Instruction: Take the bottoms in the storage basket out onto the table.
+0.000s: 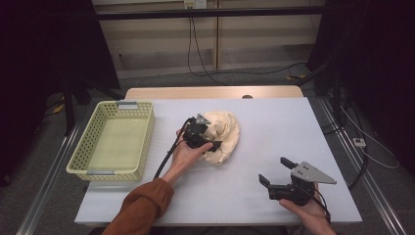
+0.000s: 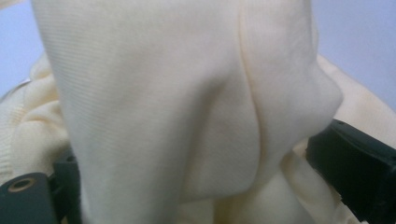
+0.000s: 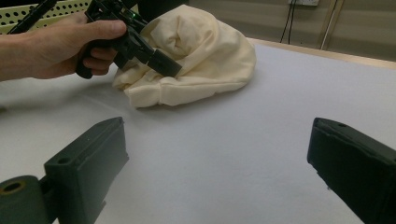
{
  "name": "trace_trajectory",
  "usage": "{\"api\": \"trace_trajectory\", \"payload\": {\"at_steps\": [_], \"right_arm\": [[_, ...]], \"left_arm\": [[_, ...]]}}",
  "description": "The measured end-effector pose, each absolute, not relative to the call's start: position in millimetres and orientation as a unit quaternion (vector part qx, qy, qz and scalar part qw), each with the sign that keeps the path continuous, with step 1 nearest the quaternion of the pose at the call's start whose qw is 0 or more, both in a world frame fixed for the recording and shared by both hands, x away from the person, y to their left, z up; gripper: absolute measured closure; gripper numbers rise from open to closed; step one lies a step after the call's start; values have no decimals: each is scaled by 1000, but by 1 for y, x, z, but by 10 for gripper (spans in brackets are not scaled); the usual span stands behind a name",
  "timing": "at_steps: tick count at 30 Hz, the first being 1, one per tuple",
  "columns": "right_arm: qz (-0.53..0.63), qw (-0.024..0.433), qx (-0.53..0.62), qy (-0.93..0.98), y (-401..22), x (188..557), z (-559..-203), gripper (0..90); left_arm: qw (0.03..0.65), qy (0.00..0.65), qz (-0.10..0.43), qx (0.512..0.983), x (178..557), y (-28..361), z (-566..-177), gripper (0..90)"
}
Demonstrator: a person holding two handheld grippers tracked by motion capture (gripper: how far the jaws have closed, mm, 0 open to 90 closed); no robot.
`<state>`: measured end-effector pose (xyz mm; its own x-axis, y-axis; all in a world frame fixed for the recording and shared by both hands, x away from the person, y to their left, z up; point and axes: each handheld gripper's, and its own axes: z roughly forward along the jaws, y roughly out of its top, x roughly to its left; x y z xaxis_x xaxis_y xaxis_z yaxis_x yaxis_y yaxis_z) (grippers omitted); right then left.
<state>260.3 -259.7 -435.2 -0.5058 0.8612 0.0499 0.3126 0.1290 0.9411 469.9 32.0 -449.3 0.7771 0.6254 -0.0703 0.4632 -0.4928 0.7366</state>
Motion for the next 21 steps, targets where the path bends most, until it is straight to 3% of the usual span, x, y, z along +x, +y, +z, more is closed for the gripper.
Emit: {"api": "trace_trajectory", "payload": {"at_steps": [4,21], "right_arm": [[511,266,418,702,-259,261,-435,49],[514,263,416,702,-258,265,-436,49]], "left_arm": [[380,310,116,864,468,31,-447,102],[411,300,143,849,461,34,-430,65]]}}
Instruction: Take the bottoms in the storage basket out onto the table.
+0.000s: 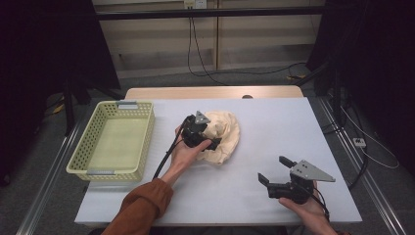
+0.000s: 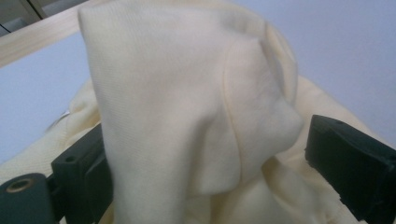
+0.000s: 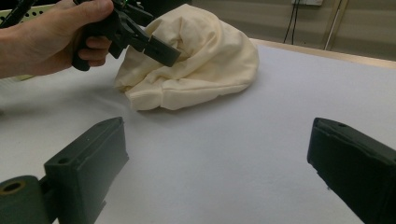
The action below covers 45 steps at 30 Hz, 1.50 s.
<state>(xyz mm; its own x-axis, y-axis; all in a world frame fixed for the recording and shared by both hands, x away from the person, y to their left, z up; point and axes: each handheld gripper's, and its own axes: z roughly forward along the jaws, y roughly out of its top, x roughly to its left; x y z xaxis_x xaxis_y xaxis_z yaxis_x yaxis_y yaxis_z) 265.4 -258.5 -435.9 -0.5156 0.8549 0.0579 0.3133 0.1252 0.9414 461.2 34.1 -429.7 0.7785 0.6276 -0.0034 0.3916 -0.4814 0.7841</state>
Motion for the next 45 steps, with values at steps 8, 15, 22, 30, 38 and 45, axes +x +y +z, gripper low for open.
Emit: {"api": "trace_trajectory", "payload": {"at_steps": [8,15,22,30,38,45], "right_arm": [[514,265,416,702,-259,264,-435,49],[510,269,415,704,-257,262,-434,49],[507,273,416,704,-256,261,-434,49],[507,272,416,704,-257,261,-434,49],[505,274,416,705,-256,262,-435,49],[504,273,417,705,-256,262,-435,49]], "left_arm": [[432,291,151,840,456,36,-419,59],[448,277,155,836,450,36,-411,57],[455,273,152,834,443,35,-403,66],[463,282,155,826,438,39,-393,59],[457,290,170,823,431,50,-381,70],[478,287,174,812,419,59,-372,82]]}}
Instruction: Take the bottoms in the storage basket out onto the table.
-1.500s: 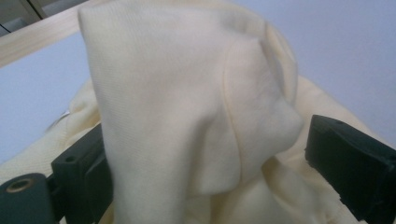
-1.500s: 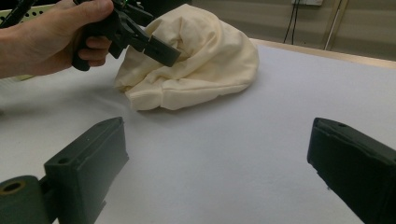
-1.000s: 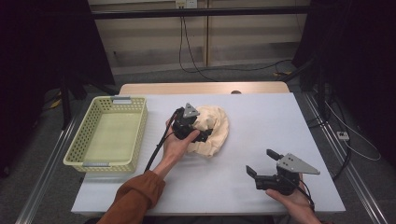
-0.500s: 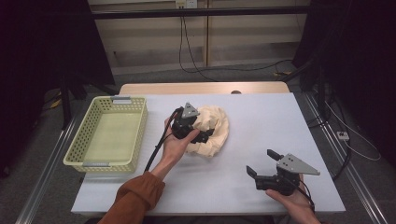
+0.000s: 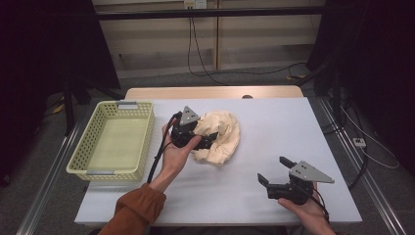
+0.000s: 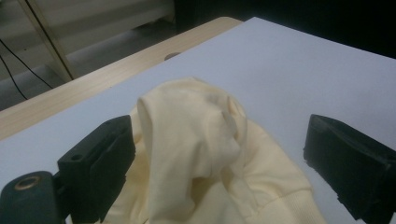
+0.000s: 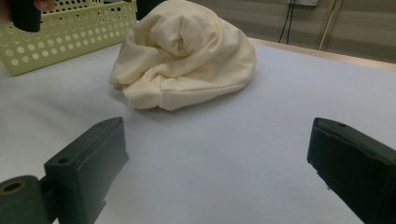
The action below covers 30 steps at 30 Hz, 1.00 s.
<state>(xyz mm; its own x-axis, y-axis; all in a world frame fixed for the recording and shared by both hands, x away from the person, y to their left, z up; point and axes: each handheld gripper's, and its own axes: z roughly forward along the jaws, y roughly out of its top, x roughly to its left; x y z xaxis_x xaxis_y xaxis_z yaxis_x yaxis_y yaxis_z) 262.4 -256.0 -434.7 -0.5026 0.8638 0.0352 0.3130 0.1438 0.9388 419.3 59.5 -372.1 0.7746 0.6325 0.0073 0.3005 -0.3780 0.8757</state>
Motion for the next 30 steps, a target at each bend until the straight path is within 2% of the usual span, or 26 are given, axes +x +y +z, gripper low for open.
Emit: {"api": "trace_trajectory", "payload": {"at_steps": [6,11,20,30], "right_arm": [[504,274,417,705,-256,263,-435,49],[504,273,417,705,-256,263,-435,49],[504,273,417,705,-256,263,-435,49],[504,273,417,706,-256,264,-435,49]], "left_arm": [[475,272,177,818,413,65,-371,66],[469,302,170,812,408,73,-369,69],[469,293,186,812,396,86,-360,70],[475,304,186,804,388,107,-366,68]]}}
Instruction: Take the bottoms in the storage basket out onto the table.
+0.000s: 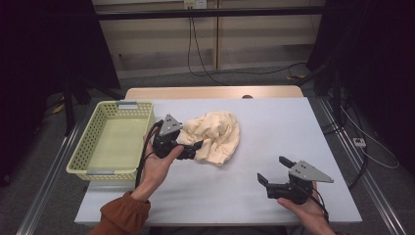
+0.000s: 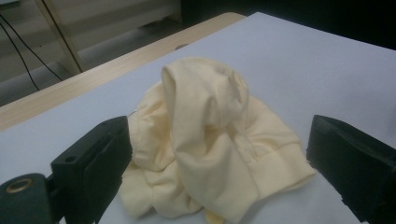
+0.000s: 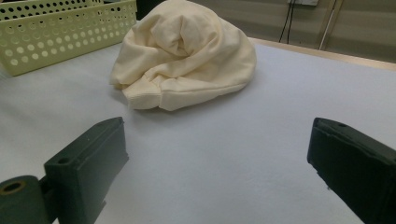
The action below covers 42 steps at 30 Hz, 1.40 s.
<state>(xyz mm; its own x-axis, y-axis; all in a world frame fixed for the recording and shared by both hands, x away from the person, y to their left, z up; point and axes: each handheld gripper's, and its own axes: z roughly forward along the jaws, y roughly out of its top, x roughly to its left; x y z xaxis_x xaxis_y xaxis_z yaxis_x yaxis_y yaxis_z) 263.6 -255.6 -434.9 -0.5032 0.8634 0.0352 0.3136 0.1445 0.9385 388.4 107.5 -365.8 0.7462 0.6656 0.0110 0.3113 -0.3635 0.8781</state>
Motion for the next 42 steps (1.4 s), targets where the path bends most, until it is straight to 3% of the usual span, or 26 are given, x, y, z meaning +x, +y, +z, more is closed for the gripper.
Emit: {"api": "trace_trajectory", "payload": {"at_steps": [42], "right_arm": [[502,273,420,705,-255,264,-435,49]], "left_arm": [[479,337,221,780,334,180,-392,76]]}}
